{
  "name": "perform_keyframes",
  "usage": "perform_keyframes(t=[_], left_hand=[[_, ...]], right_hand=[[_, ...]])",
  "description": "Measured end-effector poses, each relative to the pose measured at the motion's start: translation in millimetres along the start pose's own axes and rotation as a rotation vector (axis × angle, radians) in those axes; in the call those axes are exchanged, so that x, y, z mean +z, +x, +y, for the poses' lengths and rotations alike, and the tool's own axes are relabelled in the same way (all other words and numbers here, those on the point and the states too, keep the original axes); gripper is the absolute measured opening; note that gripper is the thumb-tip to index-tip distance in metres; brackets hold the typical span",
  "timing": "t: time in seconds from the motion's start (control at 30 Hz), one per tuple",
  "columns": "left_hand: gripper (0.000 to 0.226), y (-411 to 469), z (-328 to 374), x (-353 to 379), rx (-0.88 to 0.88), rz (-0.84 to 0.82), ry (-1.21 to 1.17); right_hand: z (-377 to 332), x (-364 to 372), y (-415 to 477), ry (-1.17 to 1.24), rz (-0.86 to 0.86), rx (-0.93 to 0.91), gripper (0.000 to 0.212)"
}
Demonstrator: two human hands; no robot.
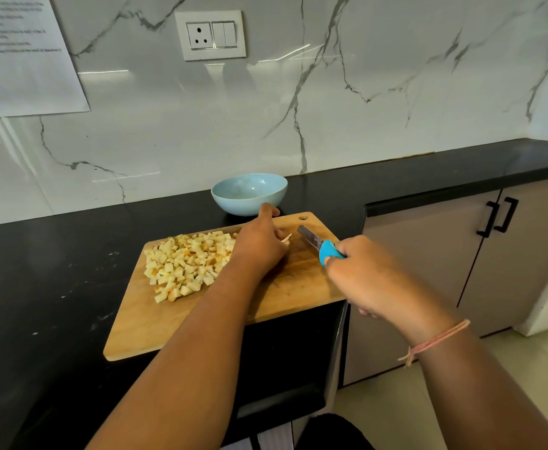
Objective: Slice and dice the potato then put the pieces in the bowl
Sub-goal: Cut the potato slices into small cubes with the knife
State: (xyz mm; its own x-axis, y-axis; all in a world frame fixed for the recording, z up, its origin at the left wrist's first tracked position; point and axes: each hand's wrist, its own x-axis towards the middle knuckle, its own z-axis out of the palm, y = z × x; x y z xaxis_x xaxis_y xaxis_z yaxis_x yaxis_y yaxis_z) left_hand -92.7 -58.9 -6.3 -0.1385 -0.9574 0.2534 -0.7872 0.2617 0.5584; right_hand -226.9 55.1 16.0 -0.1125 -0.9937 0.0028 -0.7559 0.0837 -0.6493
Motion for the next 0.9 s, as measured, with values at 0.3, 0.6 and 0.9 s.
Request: perform_keyframes(t=[0.3, 0.6, 0.9], left_hand=[[0.01, -0.3, -1.4, -6.3, -0.042, -0.003, 0.153], [0.017, 0.8, -1.8, -1.7, -0.095, 0.003, 0.187], [0.014, 2.4, -3.5, -0.7, -0.101, 0.009, 0.18]], right_hand=[[-8.6, 9.6, 7.5, -0.074, 0.007, -0.076, 0.033], [-17.2, 17.2, 6.6, -0.127, -0.031, -0.066, 0.03], [-6.1, 6.6, -13.5, -0.138, -0.041, -0.036, 0.038]])
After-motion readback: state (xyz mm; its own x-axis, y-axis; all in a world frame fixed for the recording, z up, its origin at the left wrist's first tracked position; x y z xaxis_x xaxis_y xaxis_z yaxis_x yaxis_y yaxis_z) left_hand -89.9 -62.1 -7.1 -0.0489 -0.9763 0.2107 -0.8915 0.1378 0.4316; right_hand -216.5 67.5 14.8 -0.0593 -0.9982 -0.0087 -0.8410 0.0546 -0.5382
